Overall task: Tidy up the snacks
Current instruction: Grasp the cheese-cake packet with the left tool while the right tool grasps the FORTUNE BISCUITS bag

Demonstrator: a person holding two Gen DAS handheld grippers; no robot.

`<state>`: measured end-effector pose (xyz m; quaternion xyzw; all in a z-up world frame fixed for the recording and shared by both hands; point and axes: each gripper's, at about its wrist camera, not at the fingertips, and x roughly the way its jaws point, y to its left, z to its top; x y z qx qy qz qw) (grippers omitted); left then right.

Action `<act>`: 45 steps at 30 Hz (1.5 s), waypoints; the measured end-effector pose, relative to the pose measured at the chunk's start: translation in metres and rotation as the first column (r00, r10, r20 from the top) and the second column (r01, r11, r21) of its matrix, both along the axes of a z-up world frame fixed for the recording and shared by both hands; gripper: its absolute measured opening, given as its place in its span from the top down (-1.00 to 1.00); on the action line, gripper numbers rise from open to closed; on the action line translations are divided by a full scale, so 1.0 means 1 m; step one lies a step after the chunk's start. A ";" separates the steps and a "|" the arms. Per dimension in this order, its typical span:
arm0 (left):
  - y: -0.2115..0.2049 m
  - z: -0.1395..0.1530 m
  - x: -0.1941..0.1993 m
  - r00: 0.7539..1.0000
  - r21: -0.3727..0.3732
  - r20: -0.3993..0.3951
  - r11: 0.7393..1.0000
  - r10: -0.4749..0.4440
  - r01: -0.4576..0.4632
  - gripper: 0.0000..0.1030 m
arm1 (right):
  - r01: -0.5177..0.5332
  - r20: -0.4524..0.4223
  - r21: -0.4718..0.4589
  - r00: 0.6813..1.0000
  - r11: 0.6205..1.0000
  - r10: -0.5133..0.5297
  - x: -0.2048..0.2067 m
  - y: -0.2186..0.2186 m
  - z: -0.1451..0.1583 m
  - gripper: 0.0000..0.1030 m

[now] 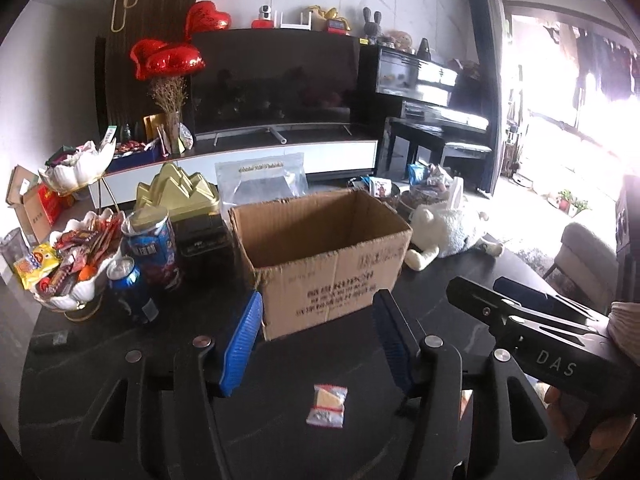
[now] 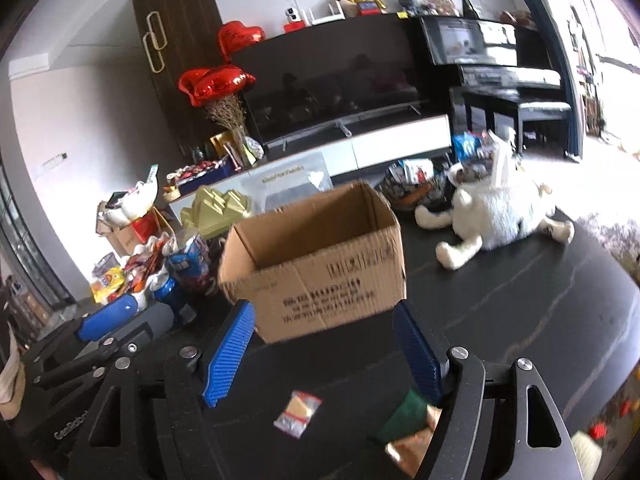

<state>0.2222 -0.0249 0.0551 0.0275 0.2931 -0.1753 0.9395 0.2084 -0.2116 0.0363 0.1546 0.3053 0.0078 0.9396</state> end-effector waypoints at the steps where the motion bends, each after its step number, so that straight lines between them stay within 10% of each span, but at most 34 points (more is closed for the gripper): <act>1: 0.000 -0.002 -0.002 1.000 -0.002 -0.004 1.000 -0.004 0.004 -0.12 | 0.008 -0.006 0.002 1.000 1.000 -0.008 -0.005 -0.001 -0.005 -0.41; 32: -0.018 -0.119 -0.022 0.993 -0.001 -0.121 1.000 0.000 0.000 -0.14 | 0.379 -0.213 0.205 0.917 0.902 -0.337 -0.061 -0.053 -0.131 -0.43; 45: -0.022 -0.160 0.007 0.980 0.046 -0.200 0.999 0.024 -0.015 -0.13 | 0.376 -0.325 0.190 0.896 0.907 -0.303 -0.039 -0.057 -0.169 -0.43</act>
